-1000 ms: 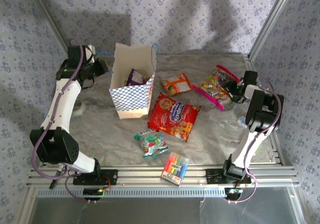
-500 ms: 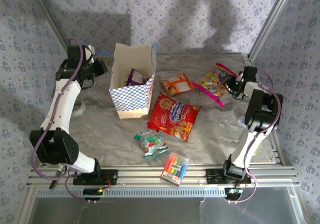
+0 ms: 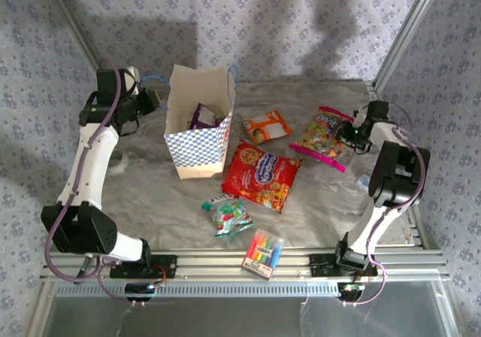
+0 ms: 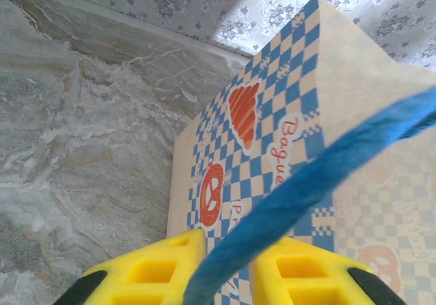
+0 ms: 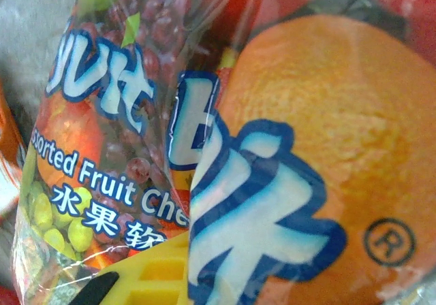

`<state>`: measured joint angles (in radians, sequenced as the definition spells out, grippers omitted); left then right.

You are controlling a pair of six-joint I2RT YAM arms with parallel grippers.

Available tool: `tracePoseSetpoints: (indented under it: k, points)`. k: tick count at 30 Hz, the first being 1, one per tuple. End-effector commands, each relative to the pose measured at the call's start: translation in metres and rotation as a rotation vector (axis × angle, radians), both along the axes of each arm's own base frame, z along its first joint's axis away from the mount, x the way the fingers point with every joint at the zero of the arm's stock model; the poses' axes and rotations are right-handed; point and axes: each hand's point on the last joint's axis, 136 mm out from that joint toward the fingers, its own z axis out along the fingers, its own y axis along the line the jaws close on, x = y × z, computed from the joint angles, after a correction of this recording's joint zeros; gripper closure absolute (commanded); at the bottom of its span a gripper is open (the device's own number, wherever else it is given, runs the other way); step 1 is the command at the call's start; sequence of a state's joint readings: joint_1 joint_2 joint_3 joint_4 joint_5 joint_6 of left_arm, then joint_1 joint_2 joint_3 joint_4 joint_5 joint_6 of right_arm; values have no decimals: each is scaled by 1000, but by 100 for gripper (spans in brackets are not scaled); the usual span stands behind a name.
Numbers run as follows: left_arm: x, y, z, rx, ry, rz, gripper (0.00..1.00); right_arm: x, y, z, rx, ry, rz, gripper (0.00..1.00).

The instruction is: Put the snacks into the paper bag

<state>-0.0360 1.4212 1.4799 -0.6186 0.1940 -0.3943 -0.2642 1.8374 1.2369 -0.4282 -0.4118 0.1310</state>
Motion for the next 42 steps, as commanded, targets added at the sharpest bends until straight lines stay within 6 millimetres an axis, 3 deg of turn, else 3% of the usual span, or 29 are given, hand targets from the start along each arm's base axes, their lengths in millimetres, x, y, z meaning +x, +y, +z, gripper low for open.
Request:
tracePoseSetpoints:
  k: [1,7,11,13,15,17,20,23,32,42]
  points:
    - [-12,-3,9,5,-19,-15,76,-38,15,-8,-79,74,200,92]
    - [-20,-2,13,12,-26,-14,76,-39,20,-8,-113,70,263,86]
    - [-22,-1,13,19,-28,-12,76,-37,17,-19,-84,118,197,60]
    - [-22,-2,13,18,-26,-14,76,-37,15,-24,-77,125,153,56]
    - [-22,-2,13,20,-26,-16,76,-34,11,-23,-83,120,112,43]
    - [-22,-1,13,22,-29,-16,76,-44,12,-33,-61,151,72,35]
    - [-21,-1,15,27,-34,-20,76,-44,18,-29,39,116,24,27]
    - [-20,-2,14,28,-32,-22,76,-43,25,-25,149,49,-16,24]
    - [-17,-5,12,19,-30,-35,76,-45,32,-9,212,-3,-69,21]
    - [-15,-5,10,12,-26,-37,75,-76,12,-9,71,119,-163,14]
